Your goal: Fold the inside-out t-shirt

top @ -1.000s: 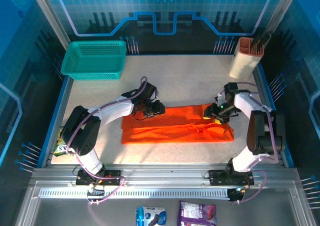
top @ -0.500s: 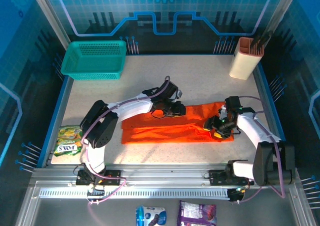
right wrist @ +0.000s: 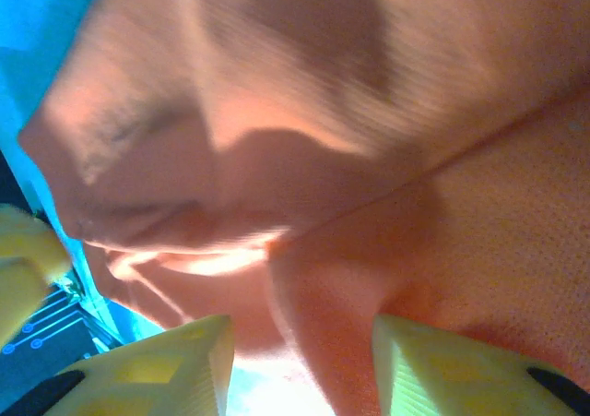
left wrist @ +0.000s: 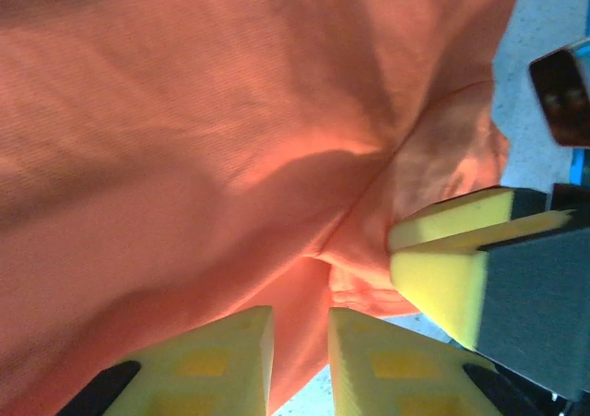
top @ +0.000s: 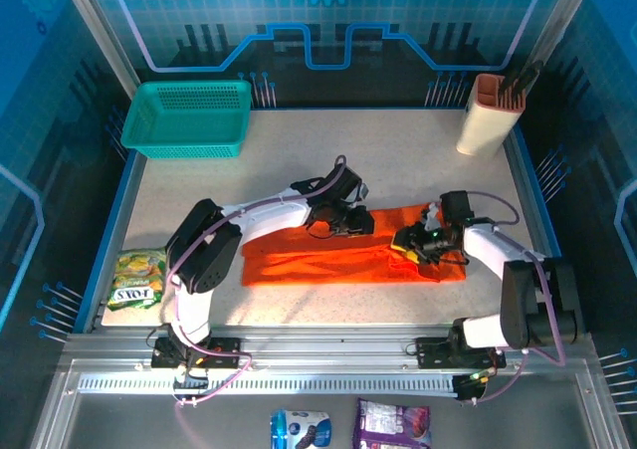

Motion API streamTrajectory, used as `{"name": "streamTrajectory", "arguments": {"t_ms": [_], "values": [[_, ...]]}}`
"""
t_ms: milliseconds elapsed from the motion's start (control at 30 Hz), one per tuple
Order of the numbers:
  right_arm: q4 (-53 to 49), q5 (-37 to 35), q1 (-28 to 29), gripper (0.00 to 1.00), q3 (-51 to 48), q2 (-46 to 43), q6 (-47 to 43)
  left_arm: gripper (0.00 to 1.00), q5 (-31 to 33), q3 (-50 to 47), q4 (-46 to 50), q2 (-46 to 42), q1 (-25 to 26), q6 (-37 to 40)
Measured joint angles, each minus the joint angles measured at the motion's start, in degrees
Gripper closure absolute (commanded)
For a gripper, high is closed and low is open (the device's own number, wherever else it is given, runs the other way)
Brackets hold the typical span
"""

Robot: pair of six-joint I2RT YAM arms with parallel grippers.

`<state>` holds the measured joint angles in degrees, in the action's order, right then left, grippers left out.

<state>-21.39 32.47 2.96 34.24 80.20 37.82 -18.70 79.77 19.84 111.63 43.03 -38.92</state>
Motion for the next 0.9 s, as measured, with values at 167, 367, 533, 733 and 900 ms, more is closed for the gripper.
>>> {"name": "streamTrajectory", "arguments": {"t_ms": [167,367,533,733,900], "values": [[3.5,2.5,0.3,0.59,-3.4,0.5,3.5,0.76,1.2,-2.5,0.0,-1.3,-0.7,-0.2],[2.6,2.3,1.6,0.57,-0.8,-5.4,4.3,0.76,2.0,-5.9,-0.1,-4.7,-3.1,-0.2],[9.2,6.2,5.1,0.58,-0.5,0.3,5.7,0.76,2.6,-9.3,-0.5,-7.9,-6.4,-0.2],[11.6,7.7,5.3,0.58,-0.5,8.1,6.1,0.76,2.8,-15.8,-0.9,-12.4,-11.5,-0.2],[9.4,8.7,-0.5,0.56,1.8,4.2,4.1,0.78,4.0,-21.9,-0.9,-15.4,-17.2,0.3]]}}
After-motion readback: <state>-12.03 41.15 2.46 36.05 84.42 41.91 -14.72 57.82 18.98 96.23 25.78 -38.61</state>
